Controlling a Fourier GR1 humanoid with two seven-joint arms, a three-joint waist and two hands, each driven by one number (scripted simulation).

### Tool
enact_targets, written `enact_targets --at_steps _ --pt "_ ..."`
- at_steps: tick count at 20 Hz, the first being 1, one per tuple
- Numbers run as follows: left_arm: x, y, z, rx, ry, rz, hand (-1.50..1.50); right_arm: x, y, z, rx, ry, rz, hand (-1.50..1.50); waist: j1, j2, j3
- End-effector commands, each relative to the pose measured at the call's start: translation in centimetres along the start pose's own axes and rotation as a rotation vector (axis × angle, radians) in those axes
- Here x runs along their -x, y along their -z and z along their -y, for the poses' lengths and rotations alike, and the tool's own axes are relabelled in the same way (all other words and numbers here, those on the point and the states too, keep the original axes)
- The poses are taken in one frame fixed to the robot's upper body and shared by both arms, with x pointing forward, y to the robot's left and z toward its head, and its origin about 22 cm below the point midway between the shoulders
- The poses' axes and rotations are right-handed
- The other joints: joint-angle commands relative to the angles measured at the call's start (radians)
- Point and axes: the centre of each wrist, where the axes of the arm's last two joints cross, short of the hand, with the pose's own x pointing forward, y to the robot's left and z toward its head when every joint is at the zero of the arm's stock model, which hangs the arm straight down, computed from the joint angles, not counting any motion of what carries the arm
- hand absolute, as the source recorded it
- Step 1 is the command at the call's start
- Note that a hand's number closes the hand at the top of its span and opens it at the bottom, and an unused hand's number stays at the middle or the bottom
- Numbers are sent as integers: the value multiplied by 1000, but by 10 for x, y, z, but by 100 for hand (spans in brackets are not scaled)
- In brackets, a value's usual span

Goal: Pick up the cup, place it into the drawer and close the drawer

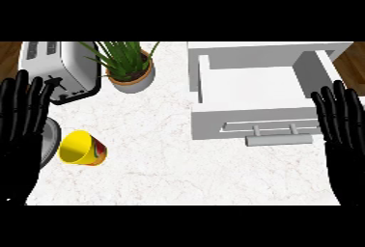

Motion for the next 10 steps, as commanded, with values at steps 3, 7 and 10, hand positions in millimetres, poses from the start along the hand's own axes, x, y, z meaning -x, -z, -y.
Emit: enact_targets --at_steps 3,7,10 --pt "-14 2 -39 154 -59 9 -150 -2 0 1 31 -10 15 -150 43 -6 -15" --pt "30 -32 -53 78 -294 -202 -150 0 -4 3 -100 32 -103 -150 54 -4 -18" --pt "26 -27 -78 88 -315 -230 -150 -2 22 3 -143 13 -125 -150 58 -4 -15"
